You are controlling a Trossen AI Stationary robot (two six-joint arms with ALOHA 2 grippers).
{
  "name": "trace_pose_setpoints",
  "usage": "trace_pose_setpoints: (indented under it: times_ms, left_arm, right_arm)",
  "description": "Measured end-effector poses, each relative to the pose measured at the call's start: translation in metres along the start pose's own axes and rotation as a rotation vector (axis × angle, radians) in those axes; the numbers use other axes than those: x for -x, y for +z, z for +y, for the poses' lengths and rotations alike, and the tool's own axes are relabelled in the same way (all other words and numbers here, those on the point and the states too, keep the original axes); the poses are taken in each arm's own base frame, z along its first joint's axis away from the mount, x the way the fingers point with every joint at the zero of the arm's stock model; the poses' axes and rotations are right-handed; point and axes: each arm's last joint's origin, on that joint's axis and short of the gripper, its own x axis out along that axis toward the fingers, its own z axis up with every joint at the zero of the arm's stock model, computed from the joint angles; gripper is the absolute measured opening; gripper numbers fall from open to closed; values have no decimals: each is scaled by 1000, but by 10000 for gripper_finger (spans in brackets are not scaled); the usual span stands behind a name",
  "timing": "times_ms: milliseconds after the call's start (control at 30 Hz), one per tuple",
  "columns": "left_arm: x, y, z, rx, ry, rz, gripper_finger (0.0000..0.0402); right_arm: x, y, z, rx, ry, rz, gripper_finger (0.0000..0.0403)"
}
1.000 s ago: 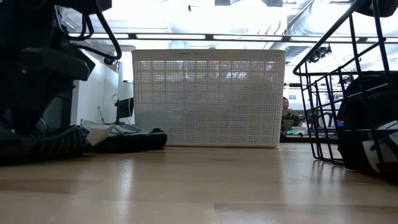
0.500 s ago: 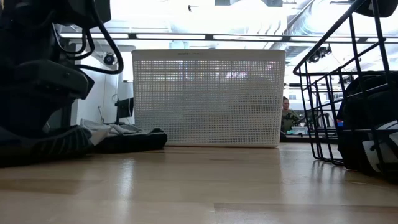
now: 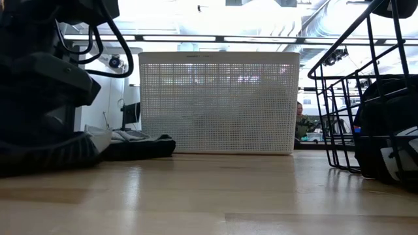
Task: Pick & Place Cloths
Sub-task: Put the black boxer into the wire basket
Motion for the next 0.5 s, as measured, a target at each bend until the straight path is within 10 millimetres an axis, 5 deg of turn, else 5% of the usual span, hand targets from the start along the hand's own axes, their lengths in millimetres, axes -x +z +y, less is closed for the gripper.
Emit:
trace_pose_setpoints:
  times_ms: [133,333,500]
  left_arm:
    - [0,0,0,0,-1,0,24]
    - [8,-1,-8,-7,-35,-5,25]
    - [34,-2,-27,-69,-90,-71,15]
  right_arm:
    - [0,0,0,17,0,0,188]
    - [0,0,0,42,4,7,188]
    - [0,-1,1,62,20,34,188]
